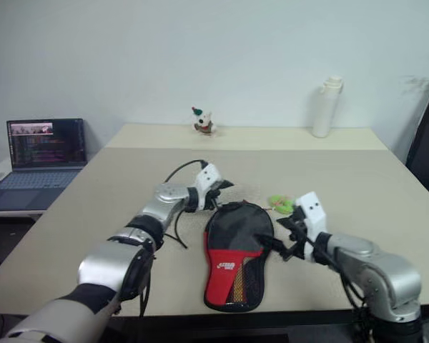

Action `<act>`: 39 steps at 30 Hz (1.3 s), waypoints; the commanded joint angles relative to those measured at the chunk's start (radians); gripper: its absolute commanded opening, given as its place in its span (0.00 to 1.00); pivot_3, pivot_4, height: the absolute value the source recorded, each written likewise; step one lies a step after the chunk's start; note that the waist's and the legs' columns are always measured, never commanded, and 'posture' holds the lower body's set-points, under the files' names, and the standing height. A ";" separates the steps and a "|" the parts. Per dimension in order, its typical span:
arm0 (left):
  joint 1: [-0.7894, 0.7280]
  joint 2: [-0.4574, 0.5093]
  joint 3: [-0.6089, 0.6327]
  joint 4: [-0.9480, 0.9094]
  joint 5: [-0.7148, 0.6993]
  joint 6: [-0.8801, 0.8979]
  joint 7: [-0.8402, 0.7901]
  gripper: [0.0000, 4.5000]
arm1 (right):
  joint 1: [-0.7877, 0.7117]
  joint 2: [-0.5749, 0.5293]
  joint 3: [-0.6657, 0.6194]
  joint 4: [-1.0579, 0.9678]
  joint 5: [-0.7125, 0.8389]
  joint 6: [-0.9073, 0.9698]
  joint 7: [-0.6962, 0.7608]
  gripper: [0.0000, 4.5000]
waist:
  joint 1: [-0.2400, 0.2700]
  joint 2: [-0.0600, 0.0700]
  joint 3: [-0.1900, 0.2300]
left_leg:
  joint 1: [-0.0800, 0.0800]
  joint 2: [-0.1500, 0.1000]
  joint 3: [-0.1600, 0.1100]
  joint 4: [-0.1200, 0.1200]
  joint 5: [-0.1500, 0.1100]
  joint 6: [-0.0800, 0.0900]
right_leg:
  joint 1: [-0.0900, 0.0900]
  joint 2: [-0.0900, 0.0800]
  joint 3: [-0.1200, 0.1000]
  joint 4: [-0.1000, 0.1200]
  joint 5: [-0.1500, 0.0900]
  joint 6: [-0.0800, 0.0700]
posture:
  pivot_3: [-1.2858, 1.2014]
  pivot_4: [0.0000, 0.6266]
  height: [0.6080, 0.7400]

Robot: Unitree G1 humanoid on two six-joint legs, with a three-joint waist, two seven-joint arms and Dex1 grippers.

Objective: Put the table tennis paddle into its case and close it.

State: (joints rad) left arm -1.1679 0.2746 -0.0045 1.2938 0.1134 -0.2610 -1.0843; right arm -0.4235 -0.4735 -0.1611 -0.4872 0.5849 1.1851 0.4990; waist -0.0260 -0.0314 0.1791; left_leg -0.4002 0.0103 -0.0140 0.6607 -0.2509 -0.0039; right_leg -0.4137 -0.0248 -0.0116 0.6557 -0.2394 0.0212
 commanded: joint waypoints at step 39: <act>0.325 -0.038 -0.211 -0.287 -0.037 0.063 -0.178 0.94 | -0.390 0.198 0.101 1.113 -0.442 -0.692 -0.130 0.01 | 0.002 0.005 -0.003 | 0.006 0.000 0.002 0.001 0.000 0.000 | 0.004 0.000 0.002 0.005 0.003 -0.005 | 0.52 0.24 1.00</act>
State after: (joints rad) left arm -0.8725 0.2459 -0.1689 0.9543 0.0335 -0.2002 -1.2752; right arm -0.8165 -0.2660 -0.0539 0.6728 0.1385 0.4760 0.3695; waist -0.0241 -0.0265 0.1762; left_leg -0.3942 0.0103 -0.0127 0.6620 -0.2509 -0.0036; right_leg -0.4097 -0.0252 -0.0096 0.6609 -0.2368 0.0160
